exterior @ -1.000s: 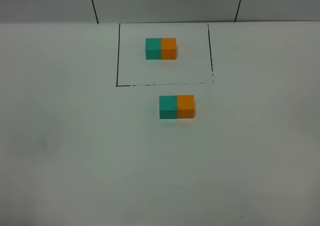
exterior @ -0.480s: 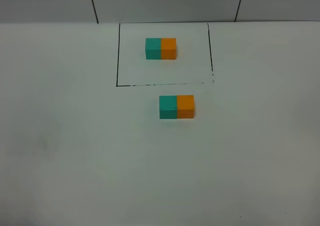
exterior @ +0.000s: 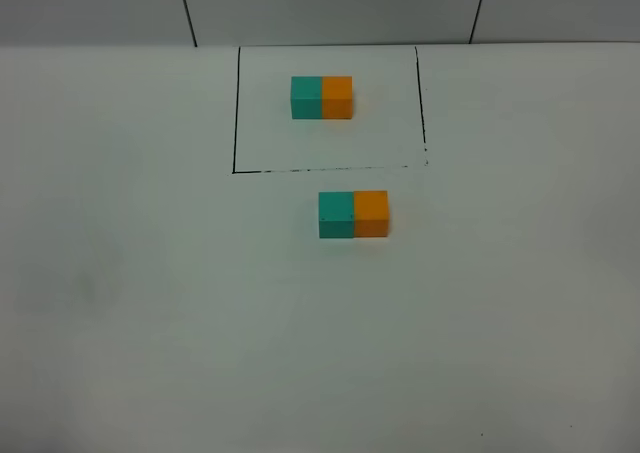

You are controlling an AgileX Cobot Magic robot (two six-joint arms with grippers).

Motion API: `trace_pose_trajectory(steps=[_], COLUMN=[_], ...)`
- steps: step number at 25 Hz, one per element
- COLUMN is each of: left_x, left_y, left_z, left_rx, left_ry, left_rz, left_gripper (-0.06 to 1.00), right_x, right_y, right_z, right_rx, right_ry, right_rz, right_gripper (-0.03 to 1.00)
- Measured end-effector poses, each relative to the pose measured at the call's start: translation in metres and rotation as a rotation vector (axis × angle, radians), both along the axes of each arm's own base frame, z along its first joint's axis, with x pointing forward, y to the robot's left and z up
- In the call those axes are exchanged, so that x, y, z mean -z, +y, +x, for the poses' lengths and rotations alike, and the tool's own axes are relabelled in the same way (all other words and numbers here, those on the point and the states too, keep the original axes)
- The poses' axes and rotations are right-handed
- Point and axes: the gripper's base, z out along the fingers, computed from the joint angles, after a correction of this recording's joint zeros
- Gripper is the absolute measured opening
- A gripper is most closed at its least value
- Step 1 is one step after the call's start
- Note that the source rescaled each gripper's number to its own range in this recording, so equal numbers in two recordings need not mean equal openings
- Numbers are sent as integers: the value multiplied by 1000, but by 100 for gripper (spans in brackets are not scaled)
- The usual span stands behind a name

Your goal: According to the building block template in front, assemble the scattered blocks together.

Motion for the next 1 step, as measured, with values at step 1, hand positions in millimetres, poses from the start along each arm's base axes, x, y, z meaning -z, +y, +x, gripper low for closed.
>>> trace_pose_trajectory(steps=[1], left_x=[0], left_y=[0], left_z=[0], left_rx=[0], left_ry=[0], left_rz=[0], left_gripper=[66], right_x=[0], right_y=[0], right_z=[0], right_rx=[0], right_ry=[0], right_rz=[0], right_gripper=[73])
